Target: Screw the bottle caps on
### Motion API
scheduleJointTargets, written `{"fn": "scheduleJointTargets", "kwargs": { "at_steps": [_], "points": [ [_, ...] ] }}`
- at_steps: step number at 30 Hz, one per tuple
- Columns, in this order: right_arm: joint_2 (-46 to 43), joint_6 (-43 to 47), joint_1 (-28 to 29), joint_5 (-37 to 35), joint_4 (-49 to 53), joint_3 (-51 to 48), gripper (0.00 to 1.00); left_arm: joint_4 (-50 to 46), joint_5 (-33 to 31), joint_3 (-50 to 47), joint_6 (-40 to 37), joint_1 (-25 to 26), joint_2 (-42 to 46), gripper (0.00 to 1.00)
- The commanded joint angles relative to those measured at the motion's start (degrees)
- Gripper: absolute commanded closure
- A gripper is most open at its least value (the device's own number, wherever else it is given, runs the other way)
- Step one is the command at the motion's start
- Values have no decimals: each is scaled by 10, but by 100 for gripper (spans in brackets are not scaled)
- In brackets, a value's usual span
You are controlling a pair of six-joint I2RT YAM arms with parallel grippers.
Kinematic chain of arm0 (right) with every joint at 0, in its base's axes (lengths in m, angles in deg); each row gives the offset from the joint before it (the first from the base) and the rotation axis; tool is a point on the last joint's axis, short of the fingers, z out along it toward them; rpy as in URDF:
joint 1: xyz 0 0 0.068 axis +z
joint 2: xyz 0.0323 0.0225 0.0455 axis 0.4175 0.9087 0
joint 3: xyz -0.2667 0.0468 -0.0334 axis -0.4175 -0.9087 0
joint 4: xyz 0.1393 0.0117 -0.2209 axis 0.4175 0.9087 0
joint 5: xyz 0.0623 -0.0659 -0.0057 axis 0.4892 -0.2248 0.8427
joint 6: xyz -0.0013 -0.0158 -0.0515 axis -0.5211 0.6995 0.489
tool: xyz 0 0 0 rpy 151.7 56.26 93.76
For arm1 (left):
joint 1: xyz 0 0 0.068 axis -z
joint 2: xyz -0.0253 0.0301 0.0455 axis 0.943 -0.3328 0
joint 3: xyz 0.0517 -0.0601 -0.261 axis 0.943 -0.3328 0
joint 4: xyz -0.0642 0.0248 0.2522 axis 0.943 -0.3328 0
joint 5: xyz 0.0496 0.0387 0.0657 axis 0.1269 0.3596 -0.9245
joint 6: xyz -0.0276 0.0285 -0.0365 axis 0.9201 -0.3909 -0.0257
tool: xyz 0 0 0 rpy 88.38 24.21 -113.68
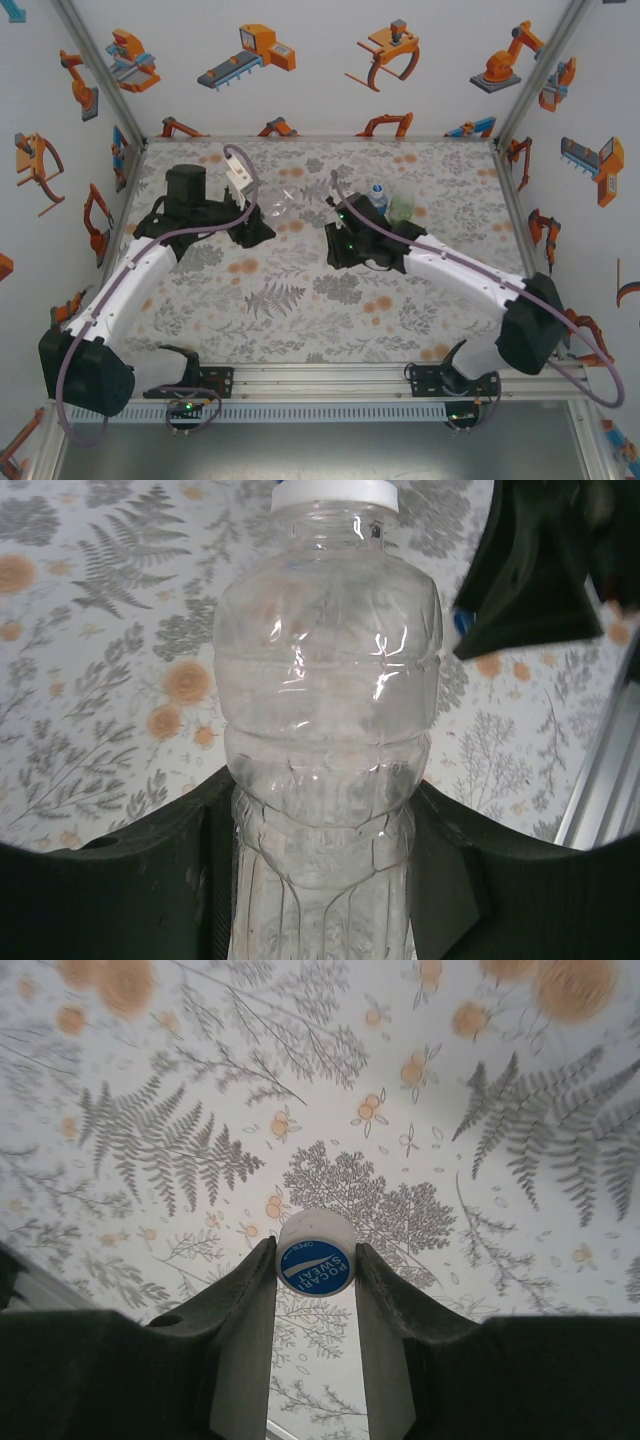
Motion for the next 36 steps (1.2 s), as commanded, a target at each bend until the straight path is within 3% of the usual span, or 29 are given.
{"fn": "scheduleJointTargets", "kwargs": {
  "at_steps": [1, 8, 13, 19, 28, 36],
  "points": [
    [-61, 98, -24, 53, -14, -11, 81, -34, 43, 24, -68, 15, -8, 100],
    [-148, 257, -70, 165, -15, 11, 84, -56, 91, 58, -106, 23, -18, 100],
    [-180, 369, -73, 233, -10, 30, 86, -98, 124, 66, -201, 34, -16, 100],
    [-192, 436, -73, 314, -4, 56, 88, -111, 161, 10, -318, 52, 12, 100],
    [-194, 457, -71, 479, -56, 50, 90, -111, 181, -15, -345, 74, 38, 100],
    [-167, 440, -61, 488, -90, 39, 92, -111, 205, -16, -347, 75, 49, 100]
  ]
}}
